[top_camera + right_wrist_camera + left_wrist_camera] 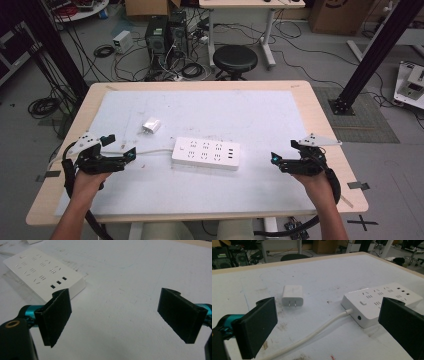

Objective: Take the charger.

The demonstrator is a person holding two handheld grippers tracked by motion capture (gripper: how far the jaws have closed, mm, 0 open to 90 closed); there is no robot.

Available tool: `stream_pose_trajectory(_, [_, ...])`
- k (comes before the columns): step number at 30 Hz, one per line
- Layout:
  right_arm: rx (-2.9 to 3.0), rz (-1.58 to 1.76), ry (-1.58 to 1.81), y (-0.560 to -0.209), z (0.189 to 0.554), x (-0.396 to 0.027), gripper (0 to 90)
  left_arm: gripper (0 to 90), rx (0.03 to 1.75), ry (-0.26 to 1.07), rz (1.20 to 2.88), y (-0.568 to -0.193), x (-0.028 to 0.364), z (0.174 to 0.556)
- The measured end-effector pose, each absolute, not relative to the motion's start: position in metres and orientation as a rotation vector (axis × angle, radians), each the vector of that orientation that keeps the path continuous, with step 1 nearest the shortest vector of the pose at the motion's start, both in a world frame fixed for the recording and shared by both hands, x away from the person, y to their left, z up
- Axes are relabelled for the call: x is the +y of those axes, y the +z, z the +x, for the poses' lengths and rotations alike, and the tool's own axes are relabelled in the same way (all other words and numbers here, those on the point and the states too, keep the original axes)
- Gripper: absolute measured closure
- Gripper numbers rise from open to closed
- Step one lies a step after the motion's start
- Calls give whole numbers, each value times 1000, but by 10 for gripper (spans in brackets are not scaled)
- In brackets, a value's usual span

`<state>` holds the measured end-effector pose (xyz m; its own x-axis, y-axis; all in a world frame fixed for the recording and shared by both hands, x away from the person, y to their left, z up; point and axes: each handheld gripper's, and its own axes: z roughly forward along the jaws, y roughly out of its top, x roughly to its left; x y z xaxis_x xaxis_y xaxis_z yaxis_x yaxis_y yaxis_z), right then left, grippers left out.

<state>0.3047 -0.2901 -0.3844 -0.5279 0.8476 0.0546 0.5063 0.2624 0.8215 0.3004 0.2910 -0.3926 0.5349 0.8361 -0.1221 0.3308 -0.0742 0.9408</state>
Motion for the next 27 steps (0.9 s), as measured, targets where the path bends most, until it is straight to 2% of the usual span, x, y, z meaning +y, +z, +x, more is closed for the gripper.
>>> stream_pose_trajectory(10, [2135, 1223, 1167, -381, 299, -291, 121, 22, 1002, 552, 1663, -388, 289, 304])
stream_pose_trajectory(27, [2154, 1209, 1143, -370, 306, -285, 121, 22, 953, 520, 1730, -359, 275, 374])
